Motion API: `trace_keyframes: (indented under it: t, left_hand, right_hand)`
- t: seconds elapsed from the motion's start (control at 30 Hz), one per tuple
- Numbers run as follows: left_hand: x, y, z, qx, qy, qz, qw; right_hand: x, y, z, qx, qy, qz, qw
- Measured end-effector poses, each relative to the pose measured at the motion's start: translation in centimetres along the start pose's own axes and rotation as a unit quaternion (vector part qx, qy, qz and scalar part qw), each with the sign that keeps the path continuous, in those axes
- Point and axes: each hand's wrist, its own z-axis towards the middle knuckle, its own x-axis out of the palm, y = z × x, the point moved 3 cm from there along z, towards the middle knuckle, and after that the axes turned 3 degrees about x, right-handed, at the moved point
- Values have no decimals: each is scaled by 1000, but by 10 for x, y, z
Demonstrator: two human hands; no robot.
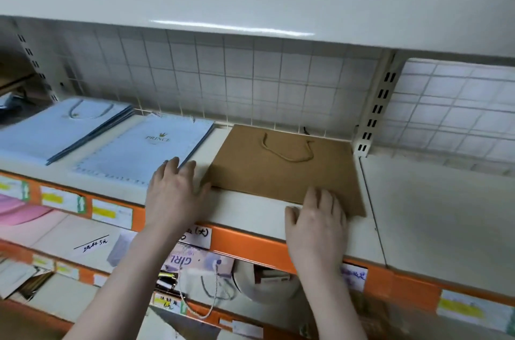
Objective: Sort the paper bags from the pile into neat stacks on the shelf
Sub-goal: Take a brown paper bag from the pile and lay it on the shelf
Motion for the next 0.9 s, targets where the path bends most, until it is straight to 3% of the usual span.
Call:
trace_keyframes:
  t: [0.13,0.27,0.37,0.5,0.9]
  left_hand:
    - [-23,29,-8,-12,-25,-14,1000]
    - [-49,80,-19,-31,-49,-28,998]
    - [-72,136,-32,-51,-67,-21,996]
    - [-108,218,-56,-90,-87,-31,992]
    - [-209,438,-138,-199,-137,21,970]
  right_hand:
    - [-7,34,-20,-41,-28,10,999]
    - [-9,85,-38,-90,-5,53,995]
    - [-6,132,-59,-109,-29,86,990]
    - [1,206,-100,-152,21,103,983]
    - [21,425,-220,-274,52,141,950]
